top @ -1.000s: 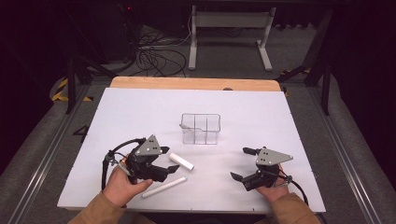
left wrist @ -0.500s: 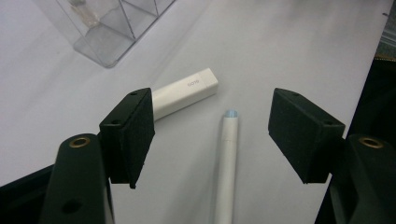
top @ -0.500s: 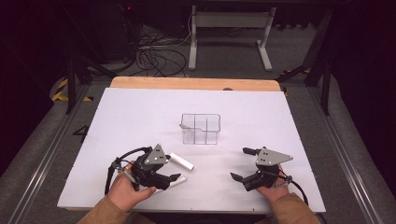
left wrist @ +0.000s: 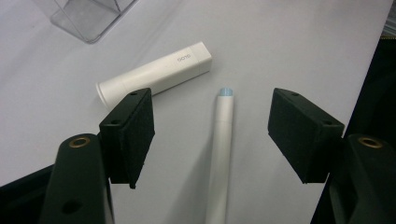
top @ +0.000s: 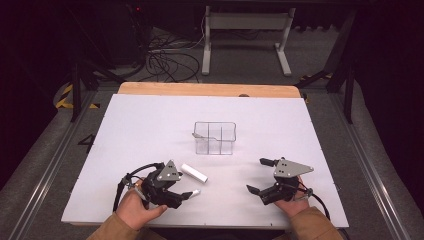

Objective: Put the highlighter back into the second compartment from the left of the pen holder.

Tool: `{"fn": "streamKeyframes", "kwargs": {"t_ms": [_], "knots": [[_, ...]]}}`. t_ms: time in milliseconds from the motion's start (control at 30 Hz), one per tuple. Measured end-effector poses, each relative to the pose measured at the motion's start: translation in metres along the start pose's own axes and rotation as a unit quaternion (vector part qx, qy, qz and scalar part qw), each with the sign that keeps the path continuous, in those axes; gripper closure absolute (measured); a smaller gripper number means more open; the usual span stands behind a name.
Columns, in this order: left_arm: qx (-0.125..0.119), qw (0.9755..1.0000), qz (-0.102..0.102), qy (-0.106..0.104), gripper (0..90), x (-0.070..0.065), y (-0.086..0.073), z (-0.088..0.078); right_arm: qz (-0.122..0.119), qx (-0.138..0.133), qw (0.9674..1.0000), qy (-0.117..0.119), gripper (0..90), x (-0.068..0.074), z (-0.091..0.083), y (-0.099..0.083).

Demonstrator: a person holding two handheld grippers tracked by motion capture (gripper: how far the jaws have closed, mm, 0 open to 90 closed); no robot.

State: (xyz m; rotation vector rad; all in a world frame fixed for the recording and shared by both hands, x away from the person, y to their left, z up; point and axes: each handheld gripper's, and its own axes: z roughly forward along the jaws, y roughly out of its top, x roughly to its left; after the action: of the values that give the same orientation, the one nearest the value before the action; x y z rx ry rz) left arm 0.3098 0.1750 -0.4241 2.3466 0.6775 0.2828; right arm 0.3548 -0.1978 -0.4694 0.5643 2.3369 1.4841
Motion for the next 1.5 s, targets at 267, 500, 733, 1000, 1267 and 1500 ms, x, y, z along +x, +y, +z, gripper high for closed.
{"fn": "streamKeyframes", "kwargs": {"t_ms": [267,500,733,1000,1267,1500], "knots": [[0.012,0.9999,0.005,0.004,32.3,-0.002,0.0,0.004,0.0,0.0,1.0,0.0,0.2,0.0,0.0,0.0],[0.026,0.9994,0.01,0.02,34.1,-0.005,0.0,0.008,0.0,0.0,1.0,0.0,0.2,0.0,0.0,0.0],[0.052,0.9982,0.017,0.026,37.9,-0.005,0.0,0.012,-0.002,0.001,1.0,0.001,0.2,0.0,0.0,0.0],[0.085,0.9962,0.016,0.013,49.3,-0.005,0.0,0.018,-0.002,0.002,1.0,0.001,0.2,0.0,0.001,0.0],[0.112,0.9933,0.027,0.003,57.6,-0.006,0.0,0.025,-0.002,0.003,1.0,0.003,0.2,0.001,0.001,0.0],[0.133,0.99,0.046,0.005,65.8,-0.01,0.001,0.029,-0.003,0.004,1.0,0.003,0.2,0.001,0.001,0.0]]}}
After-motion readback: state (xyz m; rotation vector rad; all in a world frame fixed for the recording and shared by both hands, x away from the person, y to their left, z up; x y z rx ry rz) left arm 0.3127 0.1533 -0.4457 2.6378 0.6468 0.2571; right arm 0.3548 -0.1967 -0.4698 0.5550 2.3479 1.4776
